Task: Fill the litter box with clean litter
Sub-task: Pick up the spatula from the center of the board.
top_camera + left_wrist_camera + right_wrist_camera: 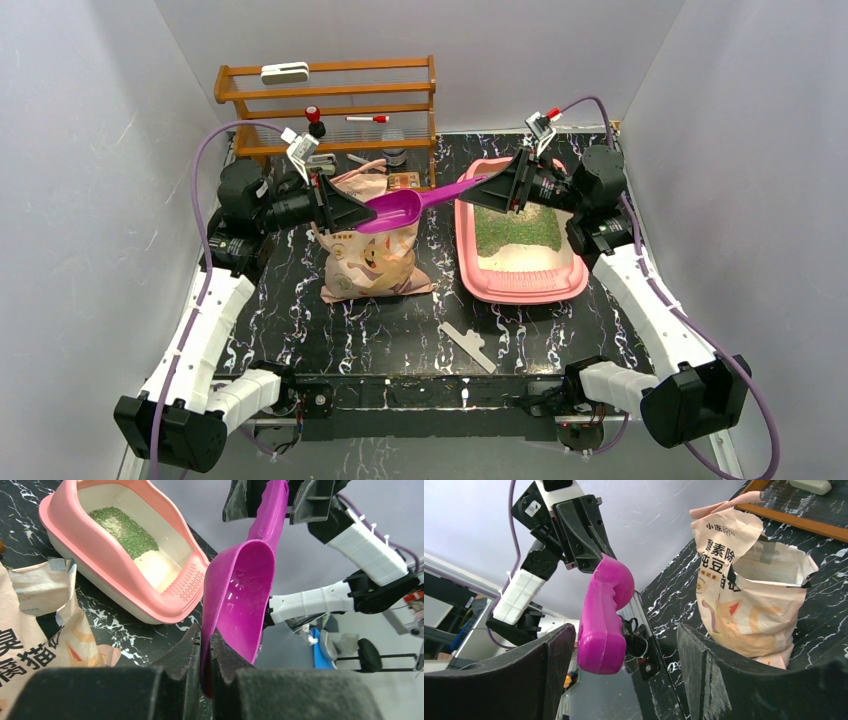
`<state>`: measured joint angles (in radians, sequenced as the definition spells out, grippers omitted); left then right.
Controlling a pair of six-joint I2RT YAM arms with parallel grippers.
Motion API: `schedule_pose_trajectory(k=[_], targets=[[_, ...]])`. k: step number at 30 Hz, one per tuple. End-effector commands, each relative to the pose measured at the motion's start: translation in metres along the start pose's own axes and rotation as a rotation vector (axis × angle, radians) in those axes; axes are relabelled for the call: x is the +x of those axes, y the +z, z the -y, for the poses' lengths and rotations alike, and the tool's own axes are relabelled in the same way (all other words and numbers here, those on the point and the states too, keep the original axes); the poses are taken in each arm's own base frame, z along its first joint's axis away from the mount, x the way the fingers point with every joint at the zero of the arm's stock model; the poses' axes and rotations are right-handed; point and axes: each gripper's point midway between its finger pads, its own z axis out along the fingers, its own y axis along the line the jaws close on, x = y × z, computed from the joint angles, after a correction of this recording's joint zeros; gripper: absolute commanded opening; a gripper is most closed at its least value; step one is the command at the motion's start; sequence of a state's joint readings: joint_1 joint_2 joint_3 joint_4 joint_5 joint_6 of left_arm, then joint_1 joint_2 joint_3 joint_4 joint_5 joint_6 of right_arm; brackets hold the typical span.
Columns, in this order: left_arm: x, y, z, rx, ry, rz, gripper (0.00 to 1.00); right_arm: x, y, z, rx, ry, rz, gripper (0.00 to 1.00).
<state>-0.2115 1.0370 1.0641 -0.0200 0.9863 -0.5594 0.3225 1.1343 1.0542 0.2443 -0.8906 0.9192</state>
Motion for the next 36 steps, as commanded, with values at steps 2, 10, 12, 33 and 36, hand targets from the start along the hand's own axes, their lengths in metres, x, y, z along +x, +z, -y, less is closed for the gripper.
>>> schedule_pose_trajectory(k=[2, 10, 12, 33, 36], targets=[[0.003, -0.011, 0.009, -0.017, 0.157, -0.041, 0.00, -0.014, -0.009, -0.020, -0.010, -0.105, 0.005, 0.85], [0.007, -0.016, 0.006, -0.042, 0.240, -0.068, 0.00, -0.001, -0.007, -0.022, -0.090, -0.028, -0.152, 0.85], [0.007, -0.015, 0.008, -0.025, 0.241, -0.066, 0.00, 0.004, -0.004, -0.015, -0.096, 0.031, -0.185, 0.83], [0.009, -0.013, -0.001, -0.034, 0.268, -0.073, 0.00, 0.041, 0.026, -0.021, -0.183, 0.127, -0.323, 0.34], [0.009, -0.012, -0.002, -0.037, 0.268, -0.072, 0.00, 0.043, 0.027, -0.021, -0.186, 0.131, -0.326, 0.35]])
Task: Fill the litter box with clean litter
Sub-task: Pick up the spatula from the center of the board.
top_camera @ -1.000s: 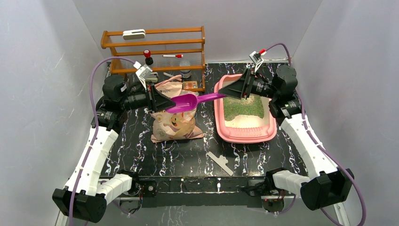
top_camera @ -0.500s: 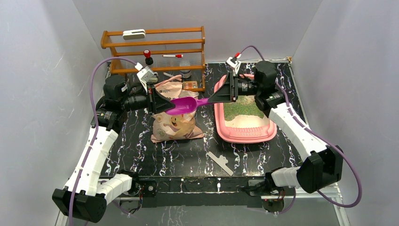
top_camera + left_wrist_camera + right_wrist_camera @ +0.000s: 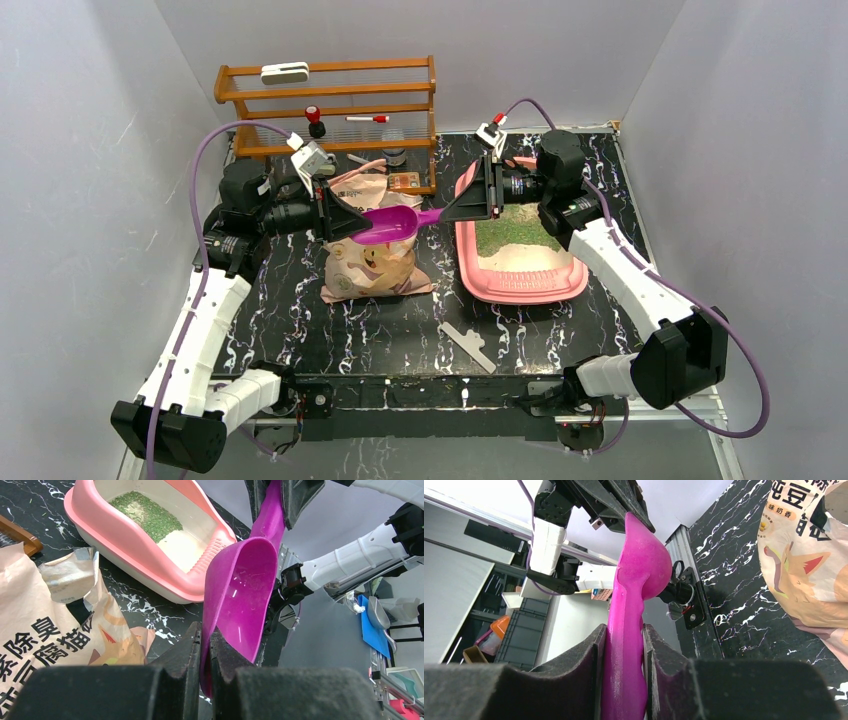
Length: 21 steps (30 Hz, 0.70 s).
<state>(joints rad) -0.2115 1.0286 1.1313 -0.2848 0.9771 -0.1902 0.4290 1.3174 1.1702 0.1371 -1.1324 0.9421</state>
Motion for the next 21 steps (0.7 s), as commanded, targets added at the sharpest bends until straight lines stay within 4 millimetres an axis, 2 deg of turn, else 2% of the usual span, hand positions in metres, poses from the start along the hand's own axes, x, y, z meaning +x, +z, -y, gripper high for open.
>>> schedule_pose_trajectory(k=[1, 4, 7, 9, 12, 14, 18, 21], targets=[[-0.009, -0.002, 0.004, 0.002, 0.054, 0.024, 0.00, -0.003, 0.003, -0.012, -0.034, -0.049, -0.004, 0.35], [-0.008, -0.002, 0.002, -0.007, 0.053, 0.023, 0.00, -0.001, 0.003, -0.010, -0.031, -0.037, -0.005, 0.35], [-0.008, -0.001, 0.001, -0.010, 0.051, 0.023, 0.00, -0.001, 0.003, -0.009, -0.027, -0.025, -0.001, 0.48], [-0.008, -0.001, 0.001, -0.008, 0.052, 0.023, 0.00, -0.001, 0.003, -0.008, -0.024, -0.022, 0.001, 0.48], [-0.008, -0.001, 0.001, -0.007, 0.055, 0.025, 0.00, -0.001, 0.004, -0.005, -0.016, -0.013, 0.007, 0.38], [-0.009, -0.001, 0.002, -0.003, 0.055, 0.025, 0.00, -0.001, 0.004, -0.004, -0.013, -0.009, 0.010, 0.25], [-0.009, -0.001, -0.001, -0.019, 0.051, 0.029, 0.00, -0.004, 0.005, -0.002, 0.002, -0.011, 0.027, 0.09], [-0.015, -0.002, -0.010, -0.085, 0.024, 0.041, 0.55, -0.011, 0.003, 0.000, 0.044, -0.039, 0.065, 0.04]])
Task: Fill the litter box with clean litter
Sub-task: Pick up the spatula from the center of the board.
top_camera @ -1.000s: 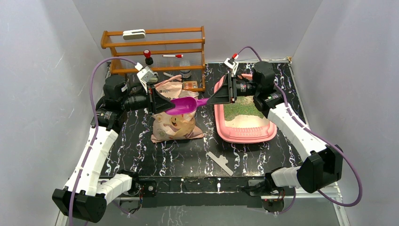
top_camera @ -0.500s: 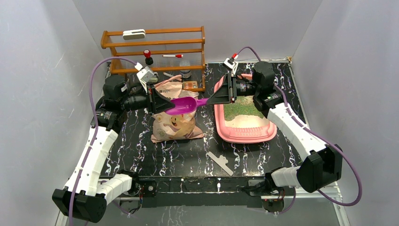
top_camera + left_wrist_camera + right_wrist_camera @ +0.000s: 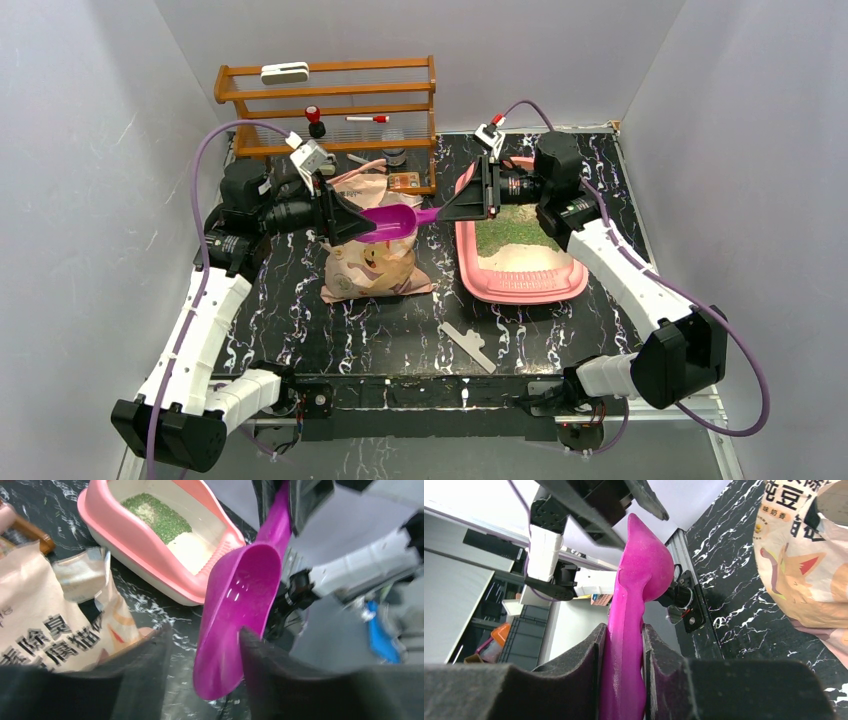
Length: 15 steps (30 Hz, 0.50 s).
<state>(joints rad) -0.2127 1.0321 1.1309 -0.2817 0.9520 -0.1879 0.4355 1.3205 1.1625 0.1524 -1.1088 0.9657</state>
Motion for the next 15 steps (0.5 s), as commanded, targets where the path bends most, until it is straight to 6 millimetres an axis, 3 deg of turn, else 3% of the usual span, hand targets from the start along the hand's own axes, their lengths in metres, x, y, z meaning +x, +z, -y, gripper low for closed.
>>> schedule_pose_trajectory(k=[1, 3, 6, 10, 15], targets=[[-0.018, -0.004, -0.008, -0.092, 0.019, 0.043, 0.68, -0.013, -0.001, -0.001, 0.063, -0.076, 0.066, 0.03], [-0.023, -0.009, -0.026, -0.216, 0.003, 0.050, 0.83, -0.019, -0.007, 0.010, 0.157, -0.071, 0.090, 0.01], [-0.024, -0.022, -0.053, -0.402, 0.004, 0.037, 0.97, -0.037, -0.027, 0.026, 0.315, -0.079, 0.156, 0.00], [-0.018, -0.040, -0.088, -0.625, -0.033, -0.036, 0.98, -0.060, -0.059, 0.031, 0.447, -0.113, 0.245, 0.00], [-0.015, -0.045, -0.120, -0.722, 0.007, -0.151, 0.98, -0.067, -0.075, 0.036, 0.592, -0.158, 0.237, 0.00]])
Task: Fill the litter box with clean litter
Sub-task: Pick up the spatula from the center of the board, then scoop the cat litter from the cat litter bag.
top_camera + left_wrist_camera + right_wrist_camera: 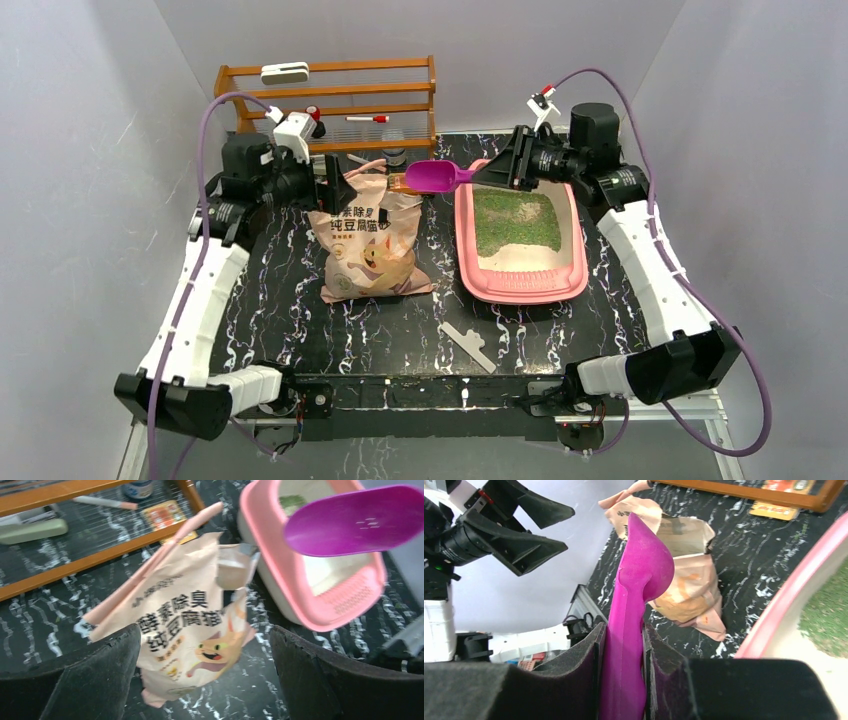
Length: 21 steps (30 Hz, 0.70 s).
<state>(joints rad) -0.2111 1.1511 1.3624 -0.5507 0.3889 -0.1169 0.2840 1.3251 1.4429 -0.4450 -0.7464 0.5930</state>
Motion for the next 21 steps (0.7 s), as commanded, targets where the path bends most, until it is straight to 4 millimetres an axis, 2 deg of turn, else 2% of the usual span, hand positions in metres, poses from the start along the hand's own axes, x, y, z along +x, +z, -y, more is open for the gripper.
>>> schedule_pose_trajectory(k=[1, 3, 10, 14, 17, 21], targets=[[0.008, 0.009, -0.039, -0.154, 0.081, -0.115, 0.98, -0.007, -0.015, 0.006, 0.139, -0.108, -0.005, 0.00], [0.002, 0.017, -0.046, -0.155, 0.135, -0.129, 0.98, -0.007, -0.016, 0.008, 0.160, -0.123, -0.021, 0.00], [-0.013, 0.044, -0.052, -0.066, 0.314, -0.164, 0.98, -0.008, -0.017, 0.009, 0.173, -0.123, -0.042, 0.00], [-0.013, 0.059, -0.052, 0.010, 0.428, -0.168, 0.98, -0.005, -0.017, 0.010, 0.169, -0.118, -0.051, 0.00], [-0.015, 0.070, -0.050, 0.058, 0.444, -0.186, 0.98, -0.001, -0.014, 0.012, 0.163, -0.109, -0.068, 0.00], [-0.008, 0.086, -0.039, 0.184, 0.476, -0.193, 0.98, 0.002, -0.012, 0.015, 0.153, -0.102, -0.083, 0.00]])
